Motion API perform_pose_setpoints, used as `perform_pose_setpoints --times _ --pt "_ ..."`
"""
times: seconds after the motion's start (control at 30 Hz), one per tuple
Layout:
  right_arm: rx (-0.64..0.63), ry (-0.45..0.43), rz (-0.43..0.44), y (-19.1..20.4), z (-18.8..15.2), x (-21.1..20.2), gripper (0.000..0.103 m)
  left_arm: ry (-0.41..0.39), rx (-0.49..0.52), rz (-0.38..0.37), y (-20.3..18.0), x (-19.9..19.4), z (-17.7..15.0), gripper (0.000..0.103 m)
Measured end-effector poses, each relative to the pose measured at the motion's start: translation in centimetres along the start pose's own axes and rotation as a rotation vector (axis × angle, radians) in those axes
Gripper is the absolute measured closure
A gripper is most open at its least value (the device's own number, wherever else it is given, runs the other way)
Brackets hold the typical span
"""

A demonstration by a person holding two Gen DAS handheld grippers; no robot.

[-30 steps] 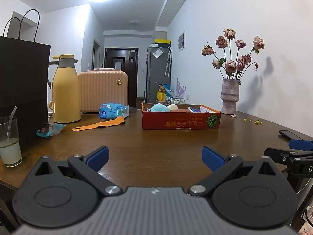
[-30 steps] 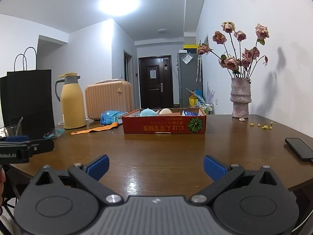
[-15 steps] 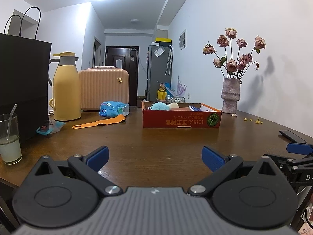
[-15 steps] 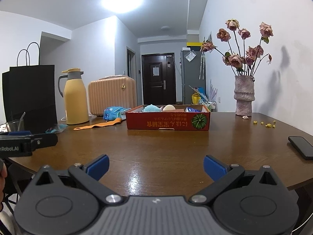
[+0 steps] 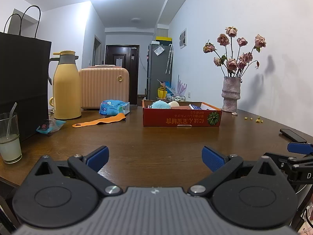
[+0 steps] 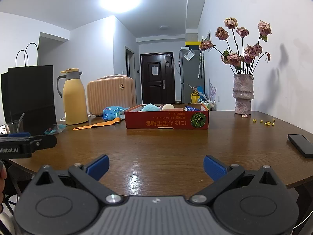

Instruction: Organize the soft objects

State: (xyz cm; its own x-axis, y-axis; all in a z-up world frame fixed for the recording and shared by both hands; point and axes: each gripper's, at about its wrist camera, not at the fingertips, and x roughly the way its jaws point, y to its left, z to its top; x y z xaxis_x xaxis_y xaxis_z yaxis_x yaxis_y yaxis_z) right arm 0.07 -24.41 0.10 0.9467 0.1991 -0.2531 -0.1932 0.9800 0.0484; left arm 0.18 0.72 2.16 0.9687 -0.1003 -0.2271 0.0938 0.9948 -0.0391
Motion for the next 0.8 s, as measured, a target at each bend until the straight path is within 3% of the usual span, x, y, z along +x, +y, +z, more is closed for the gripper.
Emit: perform_pose_setpoints --times 0.8 --pt "0.001 -0.008 0.003 0.15 -0.09 -0.25 0.000 0.003 0.000 0.001 0.01 -0.01 -0.06 0.000"
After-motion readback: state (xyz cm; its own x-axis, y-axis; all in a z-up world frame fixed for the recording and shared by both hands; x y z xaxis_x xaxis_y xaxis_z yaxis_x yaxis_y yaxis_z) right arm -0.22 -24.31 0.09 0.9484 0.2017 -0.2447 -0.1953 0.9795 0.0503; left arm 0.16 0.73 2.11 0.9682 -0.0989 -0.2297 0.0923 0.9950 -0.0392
